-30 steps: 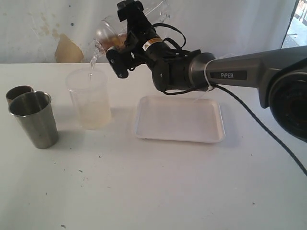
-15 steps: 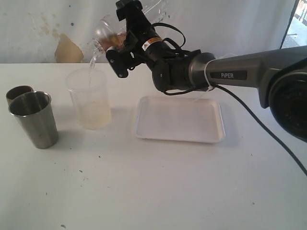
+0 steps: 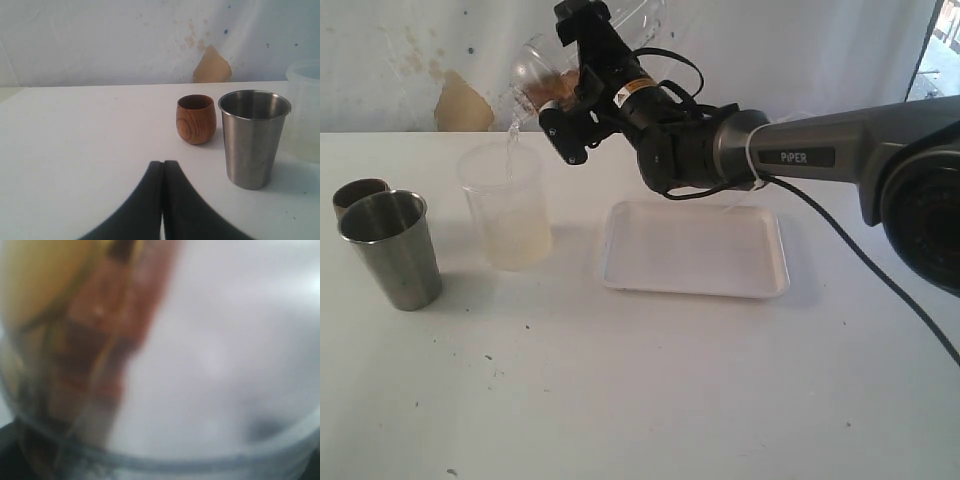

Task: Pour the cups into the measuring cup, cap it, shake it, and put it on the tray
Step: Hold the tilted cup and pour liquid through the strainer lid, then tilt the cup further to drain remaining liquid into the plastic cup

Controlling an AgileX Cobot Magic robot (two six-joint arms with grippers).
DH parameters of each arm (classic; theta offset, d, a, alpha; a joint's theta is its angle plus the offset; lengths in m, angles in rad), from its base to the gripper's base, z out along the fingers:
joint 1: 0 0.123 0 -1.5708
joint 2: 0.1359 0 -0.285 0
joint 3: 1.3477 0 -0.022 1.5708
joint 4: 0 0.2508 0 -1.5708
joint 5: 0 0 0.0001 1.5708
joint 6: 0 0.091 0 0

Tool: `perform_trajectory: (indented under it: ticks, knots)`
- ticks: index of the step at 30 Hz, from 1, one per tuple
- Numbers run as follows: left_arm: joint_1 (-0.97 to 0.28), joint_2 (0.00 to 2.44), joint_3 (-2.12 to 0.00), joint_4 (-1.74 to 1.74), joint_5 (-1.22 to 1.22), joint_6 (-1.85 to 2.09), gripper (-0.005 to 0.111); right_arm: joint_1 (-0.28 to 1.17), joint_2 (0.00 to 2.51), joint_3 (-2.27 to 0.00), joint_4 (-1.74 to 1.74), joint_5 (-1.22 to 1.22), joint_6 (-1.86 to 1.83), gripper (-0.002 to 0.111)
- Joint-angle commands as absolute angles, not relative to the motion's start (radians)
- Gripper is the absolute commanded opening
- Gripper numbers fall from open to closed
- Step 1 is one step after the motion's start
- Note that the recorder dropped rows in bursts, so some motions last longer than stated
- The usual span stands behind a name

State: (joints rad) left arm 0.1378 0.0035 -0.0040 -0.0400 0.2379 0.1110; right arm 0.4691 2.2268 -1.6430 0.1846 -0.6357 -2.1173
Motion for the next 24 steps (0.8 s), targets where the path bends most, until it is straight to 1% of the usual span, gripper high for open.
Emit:
perform_trajectory:
  ticks: [1,24]
  knots:
    - [0.138,0.0,0.0,-0.036,0.233,0.109,0.0,0.465,2.214,-1.655,0.178,-0.689,-2.138,0.0]
    - [0.138,0.0,0.0,-0.036,0.233,0.109,0.0,0.465,2.214,-1.655,0.156,-0.693,-2.138,0.0]
